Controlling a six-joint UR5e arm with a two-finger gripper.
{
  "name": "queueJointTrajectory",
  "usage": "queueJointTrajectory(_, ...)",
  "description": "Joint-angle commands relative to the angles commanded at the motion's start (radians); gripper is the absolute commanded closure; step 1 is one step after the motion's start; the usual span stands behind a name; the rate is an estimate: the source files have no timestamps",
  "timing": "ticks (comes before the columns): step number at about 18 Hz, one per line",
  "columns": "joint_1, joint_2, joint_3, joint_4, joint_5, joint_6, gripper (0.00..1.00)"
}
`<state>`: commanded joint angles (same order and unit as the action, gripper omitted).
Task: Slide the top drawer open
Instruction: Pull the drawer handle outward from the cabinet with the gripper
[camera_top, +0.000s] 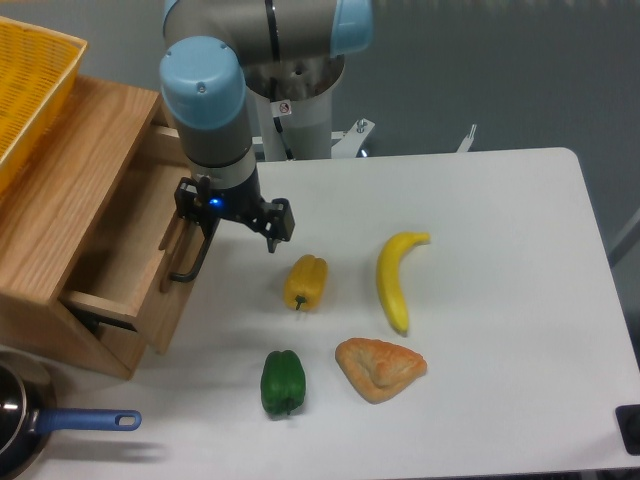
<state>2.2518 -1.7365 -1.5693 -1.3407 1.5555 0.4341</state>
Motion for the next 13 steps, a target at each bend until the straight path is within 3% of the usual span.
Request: queueJointTrajectory(13, 0.071, 0.002, 0.017, -0.005, 0.005, 0.04, 0.0)
